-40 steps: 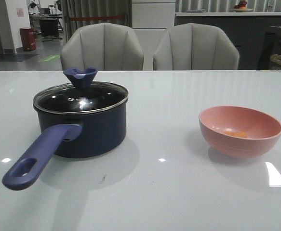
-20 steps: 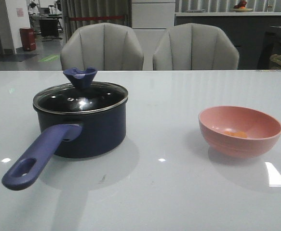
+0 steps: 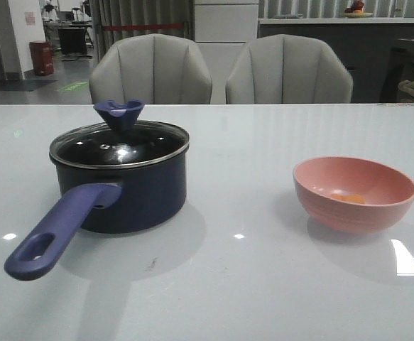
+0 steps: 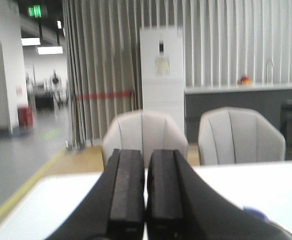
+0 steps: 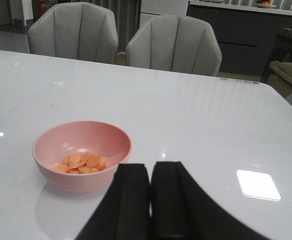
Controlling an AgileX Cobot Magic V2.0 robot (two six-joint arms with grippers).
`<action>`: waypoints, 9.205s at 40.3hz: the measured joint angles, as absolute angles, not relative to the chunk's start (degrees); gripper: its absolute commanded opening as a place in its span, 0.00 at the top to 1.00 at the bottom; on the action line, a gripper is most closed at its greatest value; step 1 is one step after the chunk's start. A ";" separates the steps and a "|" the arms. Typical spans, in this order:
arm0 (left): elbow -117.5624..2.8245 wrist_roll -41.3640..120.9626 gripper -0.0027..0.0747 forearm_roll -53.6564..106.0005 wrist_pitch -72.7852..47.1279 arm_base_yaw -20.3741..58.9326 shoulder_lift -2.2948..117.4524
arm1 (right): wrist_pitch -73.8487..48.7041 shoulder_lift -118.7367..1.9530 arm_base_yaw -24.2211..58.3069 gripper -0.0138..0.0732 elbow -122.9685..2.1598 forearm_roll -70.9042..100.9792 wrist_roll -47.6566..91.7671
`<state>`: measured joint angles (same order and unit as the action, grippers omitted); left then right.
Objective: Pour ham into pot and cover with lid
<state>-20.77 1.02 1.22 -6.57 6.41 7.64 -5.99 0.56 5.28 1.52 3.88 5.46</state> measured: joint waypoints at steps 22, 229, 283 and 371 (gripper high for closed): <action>-25.29 1.02 0.81 6.04 -18.45 6.41 14.98 | -5.99 0.56 5.28 0.65 1.52 3.88 5.46; -66.57 -7.09 0.44 -2.52 -48.50 -4.80 90.50 | -5.99 0.56 5.28 0.65 1.52 3.88 5.46; -68.60 -3.54 0.12 1.40 -42.60 -0.82 104.66 | -5.90 0.56 5.28 0.65 1.52 3.88 5.46; -21.97 -2.92 0.28 0.99 -24.58 22.38 12.13 | -1.76 -4.82 5.28 0.65 -7.54 9.54 5.46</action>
